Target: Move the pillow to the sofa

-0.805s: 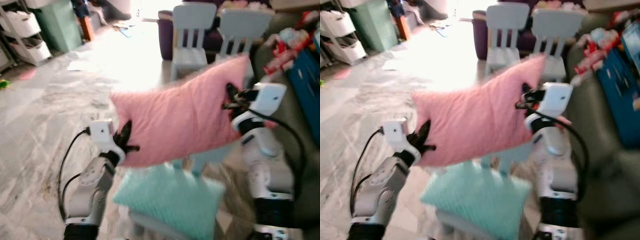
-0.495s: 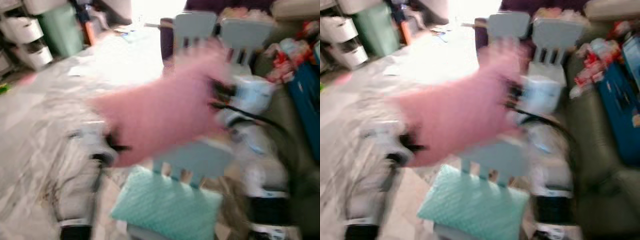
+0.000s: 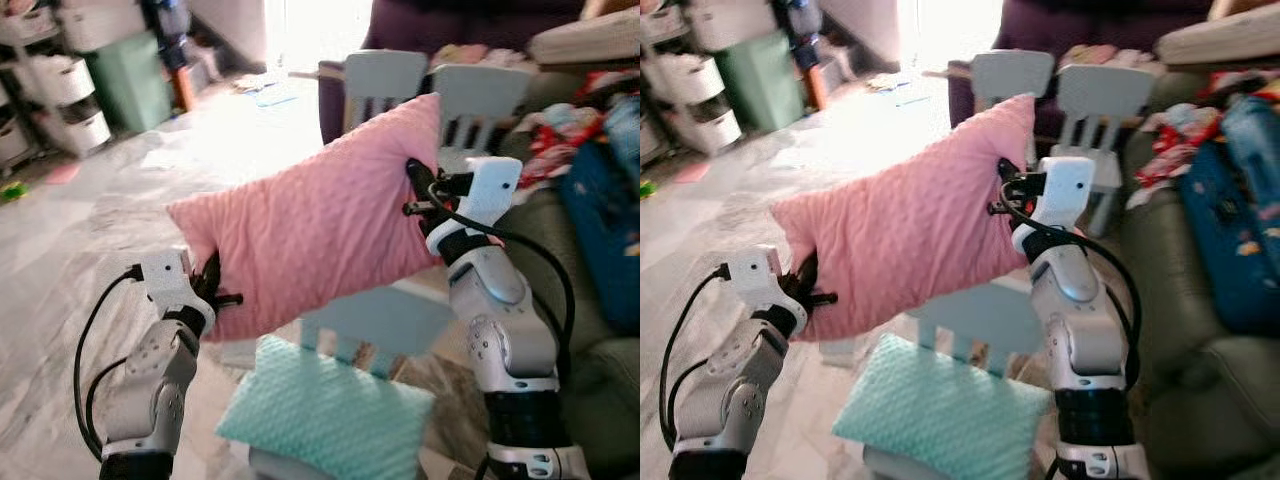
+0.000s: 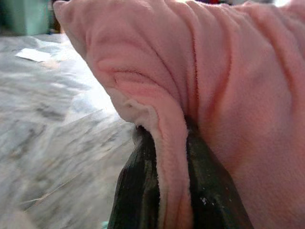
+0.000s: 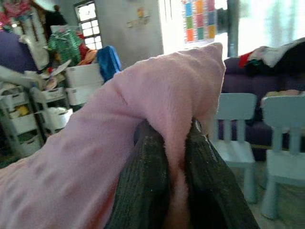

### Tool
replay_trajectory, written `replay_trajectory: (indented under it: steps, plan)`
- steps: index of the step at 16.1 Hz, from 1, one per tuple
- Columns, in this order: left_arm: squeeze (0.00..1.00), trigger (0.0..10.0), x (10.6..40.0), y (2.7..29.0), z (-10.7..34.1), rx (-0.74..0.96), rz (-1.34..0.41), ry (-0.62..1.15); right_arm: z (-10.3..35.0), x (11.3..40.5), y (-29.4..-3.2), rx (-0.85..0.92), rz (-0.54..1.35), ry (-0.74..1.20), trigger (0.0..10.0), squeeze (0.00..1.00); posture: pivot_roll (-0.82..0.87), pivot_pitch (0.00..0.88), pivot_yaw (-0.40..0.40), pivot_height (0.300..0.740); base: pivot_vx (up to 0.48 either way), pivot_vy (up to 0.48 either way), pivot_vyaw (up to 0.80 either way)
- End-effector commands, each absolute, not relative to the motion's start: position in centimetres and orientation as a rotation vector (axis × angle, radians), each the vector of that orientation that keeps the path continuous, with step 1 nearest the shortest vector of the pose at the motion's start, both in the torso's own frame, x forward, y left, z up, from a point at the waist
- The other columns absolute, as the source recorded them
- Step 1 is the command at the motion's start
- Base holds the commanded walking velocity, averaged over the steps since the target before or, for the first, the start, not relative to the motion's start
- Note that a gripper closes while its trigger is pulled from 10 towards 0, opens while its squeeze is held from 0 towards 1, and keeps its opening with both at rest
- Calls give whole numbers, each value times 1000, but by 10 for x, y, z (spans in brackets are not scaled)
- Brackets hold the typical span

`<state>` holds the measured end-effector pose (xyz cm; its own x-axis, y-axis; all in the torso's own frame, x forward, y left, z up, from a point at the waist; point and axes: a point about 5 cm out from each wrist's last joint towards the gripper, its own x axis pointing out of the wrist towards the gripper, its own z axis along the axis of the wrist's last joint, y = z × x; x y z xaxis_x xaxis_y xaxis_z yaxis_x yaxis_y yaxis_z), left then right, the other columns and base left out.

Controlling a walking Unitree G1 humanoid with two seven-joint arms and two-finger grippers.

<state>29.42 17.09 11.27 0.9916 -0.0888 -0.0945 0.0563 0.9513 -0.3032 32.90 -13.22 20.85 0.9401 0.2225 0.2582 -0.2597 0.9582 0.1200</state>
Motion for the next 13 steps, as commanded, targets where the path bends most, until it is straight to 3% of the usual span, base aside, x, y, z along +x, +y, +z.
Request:
replay_trajectory:
  steps: [1, 13]
  plan:
    - [0, 10000, 296, 171, 120, -306, -67, 90, 218, 327, -130, 157, 261, -276, 10000, 0, -103, 0, -8, 740, 0, 0, 0]
    - [0, 10000, 287, 165, 119, -397, -60, 116, 211, 320, -128, 133, 284, -207, 10000, 0, -123, 28, -39, 740, 0, 0, 0]
